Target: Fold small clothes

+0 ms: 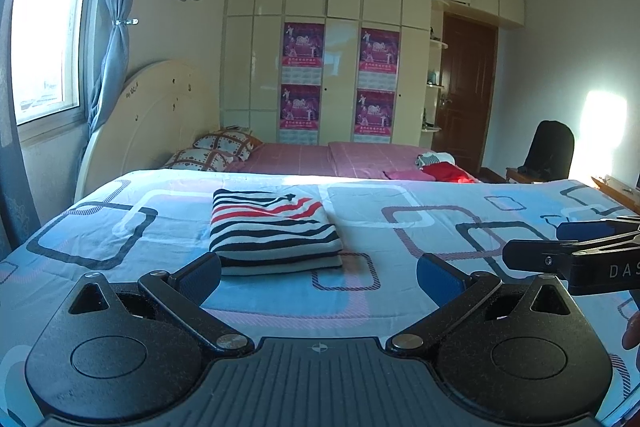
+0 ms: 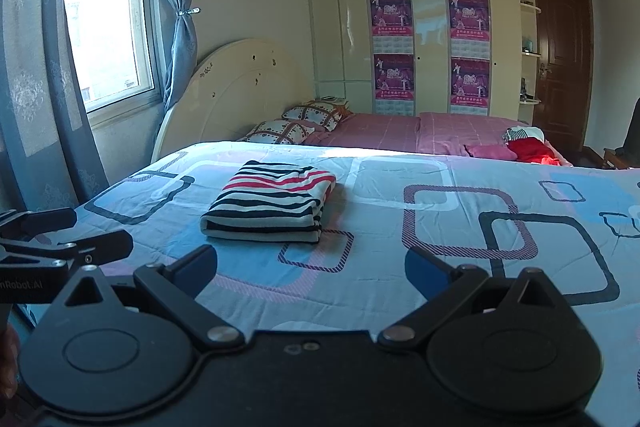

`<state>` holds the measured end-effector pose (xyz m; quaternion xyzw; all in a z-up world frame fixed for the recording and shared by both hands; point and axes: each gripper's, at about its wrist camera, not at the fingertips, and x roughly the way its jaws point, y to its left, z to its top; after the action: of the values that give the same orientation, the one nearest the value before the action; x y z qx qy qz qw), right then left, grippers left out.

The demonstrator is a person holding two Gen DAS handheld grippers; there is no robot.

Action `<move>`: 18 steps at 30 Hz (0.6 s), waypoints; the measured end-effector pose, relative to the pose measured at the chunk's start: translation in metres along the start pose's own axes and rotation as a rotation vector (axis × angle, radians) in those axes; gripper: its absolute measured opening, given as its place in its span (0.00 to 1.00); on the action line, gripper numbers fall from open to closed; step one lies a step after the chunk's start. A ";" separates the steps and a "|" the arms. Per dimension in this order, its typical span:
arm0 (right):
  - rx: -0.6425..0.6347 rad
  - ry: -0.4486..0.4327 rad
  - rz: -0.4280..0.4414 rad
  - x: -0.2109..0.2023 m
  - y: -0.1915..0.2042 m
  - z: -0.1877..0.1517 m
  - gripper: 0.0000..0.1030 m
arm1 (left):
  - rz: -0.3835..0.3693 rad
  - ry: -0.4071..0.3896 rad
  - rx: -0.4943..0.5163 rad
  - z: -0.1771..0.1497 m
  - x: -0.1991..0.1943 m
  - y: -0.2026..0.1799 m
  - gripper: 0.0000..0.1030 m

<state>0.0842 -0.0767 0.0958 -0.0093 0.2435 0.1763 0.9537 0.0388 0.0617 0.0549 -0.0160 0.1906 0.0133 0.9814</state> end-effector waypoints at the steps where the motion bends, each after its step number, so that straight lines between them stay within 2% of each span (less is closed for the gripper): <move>1: -0.001 0.000 0.000 0.000 0.001 0.000 0.97 | 0.000 -0.001 0.004 0.000 0.000 0.000 1.00; 18: -0.002 0.003 0.003 0.003 0.000 0.000 0.97 | 0.009 -0.011 0.017 -0.002 0.000 0.000 1.00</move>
<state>0.0868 -0.0753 0.0941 -0.0101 0.2449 0.1781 0.9530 0.0380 0.0618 0.0527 -0.0066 0.1854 0.0161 0.9825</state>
